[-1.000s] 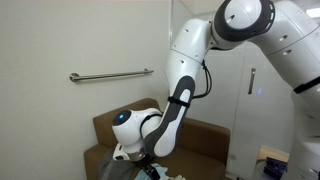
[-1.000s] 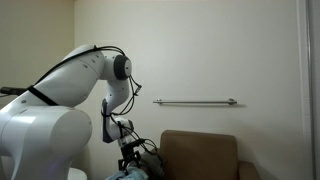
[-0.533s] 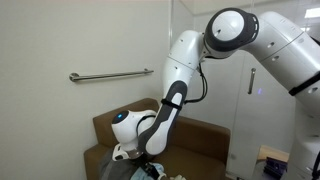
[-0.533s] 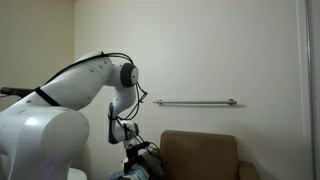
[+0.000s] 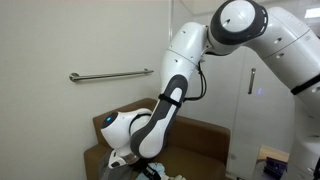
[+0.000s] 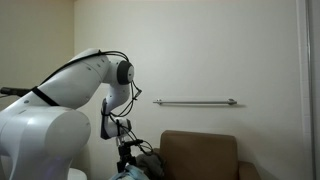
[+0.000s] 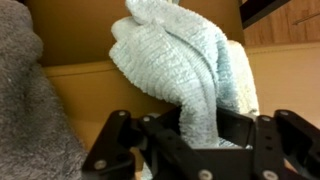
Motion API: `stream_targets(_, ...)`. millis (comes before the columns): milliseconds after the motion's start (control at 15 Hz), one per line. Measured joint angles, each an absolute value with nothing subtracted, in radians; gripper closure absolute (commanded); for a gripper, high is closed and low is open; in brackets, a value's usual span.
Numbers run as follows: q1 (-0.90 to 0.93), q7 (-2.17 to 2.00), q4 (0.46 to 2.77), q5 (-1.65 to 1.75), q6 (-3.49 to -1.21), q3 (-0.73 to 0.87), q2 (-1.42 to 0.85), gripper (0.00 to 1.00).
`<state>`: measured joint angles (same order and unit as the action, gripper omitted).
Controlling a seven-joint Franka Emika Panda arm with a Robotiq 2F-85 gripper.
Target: Move the towels from the left armrest to the right armrest
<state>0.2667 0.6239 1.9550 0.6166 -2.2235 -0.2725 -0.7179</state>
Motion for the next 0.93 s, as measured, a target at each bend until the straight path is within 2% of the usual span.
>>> stream_targets(67, 0.272, 0.608, 1.965, 0.590, -2.209, -0.280, -0.702, 0.94)
stream_targets(933, 0.259, 0.380, 2.249, 0.278, -2.209, -0.309, -0.250, 0.95)
